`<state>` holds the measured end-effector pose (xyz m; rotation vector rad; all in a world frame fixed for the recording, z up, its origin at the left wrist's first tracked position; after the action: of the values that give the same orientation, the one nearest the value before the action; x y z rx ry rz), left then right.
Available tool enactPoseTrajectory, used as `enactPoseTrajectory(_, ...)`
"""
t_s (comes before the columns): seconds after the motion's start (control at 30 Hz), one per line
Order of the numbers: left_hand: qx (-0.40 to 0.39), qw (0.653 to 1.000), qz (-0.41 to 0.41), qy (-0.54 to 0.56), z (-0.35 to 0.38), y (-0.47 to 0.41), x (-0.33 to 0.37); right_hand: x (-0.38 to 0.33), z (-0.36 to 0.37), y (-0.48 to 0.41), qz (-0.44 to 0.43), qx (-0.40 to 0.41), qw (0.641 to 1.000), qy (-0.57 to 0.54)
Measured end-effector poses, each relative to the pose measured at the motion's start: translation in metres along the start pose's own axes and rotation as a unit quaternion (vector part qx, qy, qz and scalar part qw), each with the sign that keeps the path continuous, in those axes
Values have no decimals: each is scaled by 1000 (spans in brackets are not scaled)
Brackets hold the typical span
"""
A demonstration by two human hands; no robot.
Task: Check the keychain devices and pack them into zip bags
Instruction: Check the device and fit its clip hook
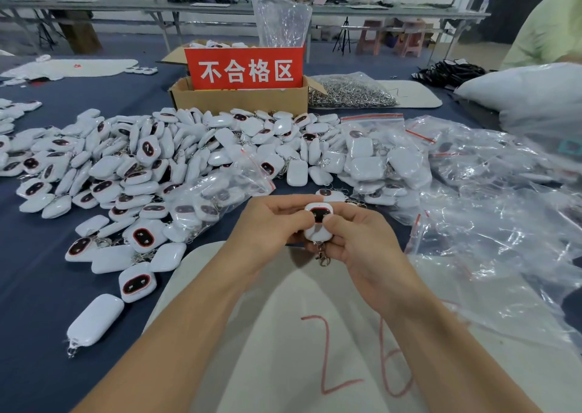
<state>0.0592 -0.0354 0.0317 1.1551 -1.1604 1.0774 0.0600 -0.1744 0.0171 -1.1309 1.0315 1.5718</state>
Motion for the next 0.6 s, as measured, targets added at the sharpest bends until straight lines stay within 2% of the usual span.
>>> enactPoseTrajectory(0.1, 22, 1000, 12, 2, -2, 1, 2, -1, 7, 1, -3, -37, 999, 20)
enactPoseTrajectory(0.27, 62, 997, 32, -26, -7, 1, 4, -2, 10, 1, -8, -35, 998, 58)
enactPoseTrajectory(0.6, 31, 999, 15, -4, -2, 2, 4, -5, 4, -1, -22, -4, 998, 66)
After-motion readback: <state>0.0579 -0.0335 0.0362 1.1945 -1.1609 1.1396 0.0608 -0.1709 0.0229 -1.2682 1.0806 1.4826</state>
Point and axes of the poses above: each hand's wrist, its own y-axis away from the middle knuckle, its own z-axis out of the palm, x = y × z, the point moved 7 cm from there along -y, towards the middle knuckle, and after that the axes turned 4 degrees about -x, right-handed, at the moved point
